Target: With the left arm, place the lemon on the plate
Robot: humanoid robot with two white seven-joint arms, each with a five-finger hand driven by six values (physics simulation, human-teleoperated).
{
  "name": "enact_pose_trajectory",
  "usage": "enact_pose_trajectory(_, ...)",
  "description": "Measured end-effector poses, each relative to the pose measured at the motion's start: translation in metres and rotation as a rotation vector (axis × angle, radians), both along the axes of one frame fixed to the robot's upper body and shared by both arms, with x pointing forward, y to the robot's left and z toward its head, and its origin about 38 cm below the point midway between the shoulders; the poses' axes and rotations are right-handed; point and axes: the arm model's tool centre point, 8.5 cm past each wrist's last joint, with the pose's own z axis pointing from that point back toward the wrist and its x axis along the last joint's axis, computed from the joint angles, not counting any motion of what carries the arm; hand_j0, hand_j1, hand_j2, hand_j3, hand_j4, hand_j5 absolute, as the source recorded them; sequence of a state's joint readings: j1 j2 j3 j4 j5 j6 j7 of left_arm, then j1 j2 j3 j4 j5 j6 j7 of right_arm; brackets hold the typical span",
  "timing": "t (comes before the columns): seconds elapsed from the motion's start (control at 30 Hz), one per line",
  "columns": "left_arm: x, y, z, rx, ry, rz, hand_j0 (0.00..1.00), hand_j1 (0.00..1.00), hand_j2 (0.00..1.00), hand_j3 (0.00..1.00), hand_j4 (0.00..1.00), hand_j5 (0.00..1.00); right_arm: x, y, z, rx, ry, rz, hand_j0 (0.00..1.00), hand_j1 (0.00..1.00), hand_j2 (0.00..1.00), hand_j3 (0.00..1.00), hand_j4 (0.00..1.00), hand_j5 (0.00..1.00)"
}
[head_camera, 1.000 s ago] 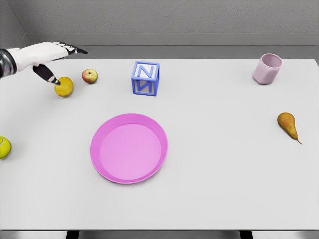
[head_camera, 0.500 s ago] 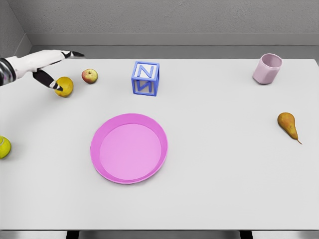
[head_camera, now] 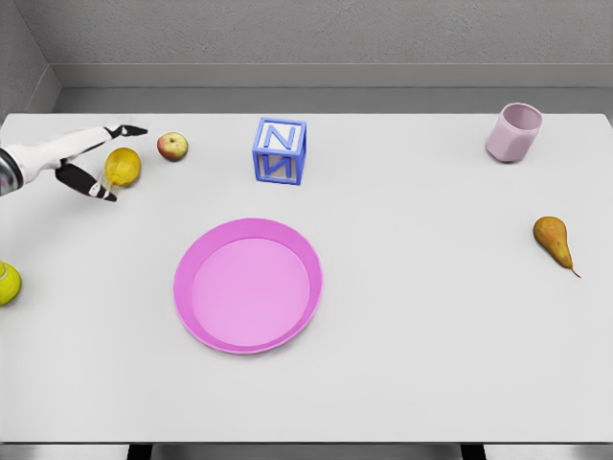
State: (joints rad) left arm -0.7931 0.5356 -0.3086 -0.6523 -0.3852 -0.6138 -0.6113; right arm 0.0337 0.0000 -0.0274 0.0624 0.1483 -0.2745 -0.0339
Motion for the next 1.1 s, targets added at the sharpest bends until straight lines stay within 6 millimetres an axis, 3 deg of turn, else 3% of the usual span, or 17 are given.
enact_pose_trajectory(0.33,-0.0016,0.0101,-0.0040,-0.041,0.010,0.042,1.00,1.00,1.00,1.00,1.00,1.00,0.0001,0.0000,0.0000,0.000,0.000,0.000,1.00,1.00,1.00,1.00,1.00,1.00)
enact_pose_trajectory(0.67,0.0013,0.0080,0.0003,-0.057,-0.003,0.044,1.00,1.00,1.00,1.00,1.00,1.00,-0.0002,0.0000,0.0000,0.000,0.000,0.000,1.00,1.00,1.00,1.00,1.00,1.00)
enact_pose_trajectory(1.1,0.0046,0.0055,-0.0082,-0.072,0.036,0.090,1.00,1.00,1.00,1.00,1.00,1.00,0.0001,0.0000,0.0000,0.000,0.000,0.000,1.00,1.00,1.00,1.00,1.00,1.00)
